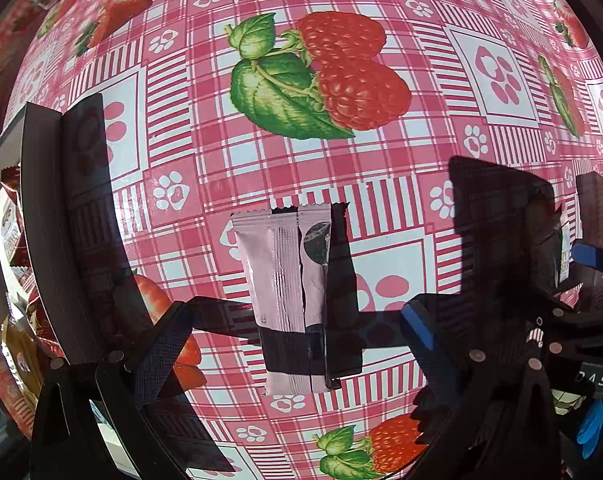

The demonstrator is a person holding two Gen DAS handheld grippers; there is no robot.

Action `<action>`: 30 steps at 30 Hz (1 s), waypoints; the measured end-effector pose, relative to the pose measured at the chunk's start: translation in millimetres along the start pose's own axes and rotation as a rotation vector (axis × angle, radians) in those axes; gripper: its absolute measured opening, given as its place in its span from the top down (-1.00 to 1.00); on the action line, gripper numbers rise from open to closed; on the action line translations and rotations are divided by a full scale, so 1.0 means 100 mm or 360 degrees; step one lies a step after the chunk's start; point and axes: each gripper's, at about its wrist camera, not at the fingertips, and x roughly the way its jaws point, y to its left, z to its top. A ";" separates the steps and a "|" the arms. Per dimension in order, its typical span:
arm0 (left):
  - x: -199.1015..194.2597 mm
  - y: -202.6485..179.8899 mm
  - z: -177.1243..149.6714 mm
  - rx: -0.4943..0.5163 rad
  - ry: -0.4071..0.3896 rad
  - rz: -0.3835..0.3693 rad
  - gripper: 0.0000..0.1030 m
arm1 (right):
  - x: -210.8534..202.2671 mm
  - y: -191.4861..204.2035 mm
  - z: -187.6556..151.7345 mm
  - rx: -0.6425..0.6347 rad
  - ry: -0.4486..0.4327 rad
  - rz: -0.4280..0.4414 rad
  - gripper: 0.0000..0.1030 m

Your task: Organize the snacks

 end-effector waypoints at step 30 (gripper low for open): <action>-0.01 0.00 -0.01 -0.0003 -0.0036 -0.0004 -1.00 | 0.00 0.00 0.01 0.0023 0.0004 0.0005 -1.00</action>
